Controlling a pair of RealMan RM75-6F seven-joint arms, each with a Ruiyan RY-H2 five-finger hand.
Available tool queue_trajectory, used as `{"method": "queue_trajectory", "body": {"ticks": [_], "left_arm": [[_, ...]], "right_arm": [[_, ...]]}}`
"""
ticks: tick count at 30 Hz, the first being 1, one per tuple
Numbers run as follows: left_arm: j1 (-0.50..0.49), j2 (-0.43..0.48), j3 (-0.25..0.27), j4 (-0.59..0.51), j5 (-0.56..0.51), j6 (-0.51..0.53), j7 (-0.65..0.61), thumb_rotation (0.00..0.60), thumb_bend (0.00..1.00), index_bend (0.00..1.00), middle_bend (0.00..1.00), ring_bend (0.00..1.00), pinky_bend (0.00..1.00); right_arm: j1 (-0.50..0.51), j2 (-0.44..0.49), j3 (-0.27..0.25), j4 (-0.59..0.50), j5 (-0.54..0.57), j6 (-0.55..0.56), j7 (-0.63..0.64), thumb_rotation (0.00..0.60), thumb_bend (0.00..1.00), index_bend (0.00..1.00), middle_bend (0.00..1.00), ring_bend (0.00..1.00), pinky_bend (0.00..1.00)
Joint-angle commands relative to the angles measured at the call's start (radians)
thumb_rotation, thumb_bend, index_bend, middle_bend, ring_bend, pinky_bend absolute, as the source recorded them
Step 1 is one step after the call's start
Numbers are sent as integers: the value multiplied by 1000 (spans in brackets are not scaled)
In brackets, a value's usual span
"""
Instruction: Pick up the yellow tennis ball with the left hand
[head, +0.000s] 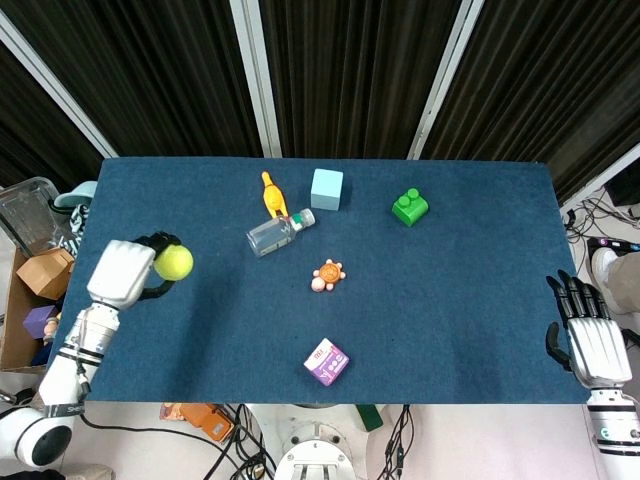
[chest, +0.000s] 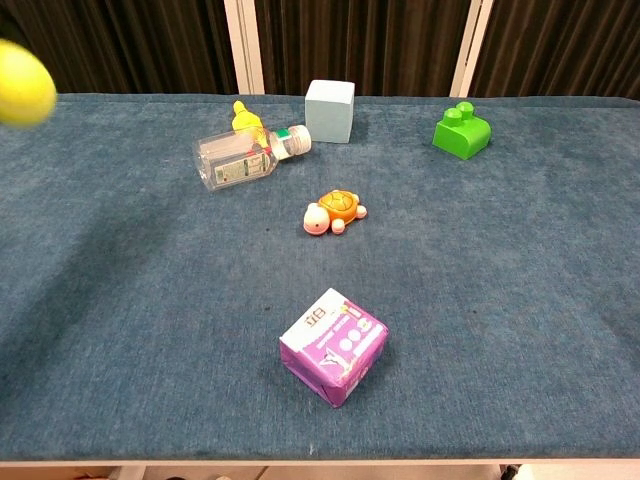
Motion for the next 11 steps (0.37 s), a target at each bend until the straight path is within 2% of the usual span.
{"method": "queue_trajectory", "body": {"ticks": [1,5,11], "left_arm": [[5,121,-71,-89,-31,55,3,600,348,621,611,511,714],[17,202,-111,-130,-53,88,-38,600,347,621,610,511,714],[35,263,-115,-162,-41,116,-60,600,345,621,611,511,714]], "right_arm": [[0,-1,0,0,0,1,-2,600,850,0,33,106,113],[0,-1,0,0,-1,1,-4,600,850,0,33,105,113],[0,-2,0,0,1,0,-5,600,850,0,33,105,113]]}}
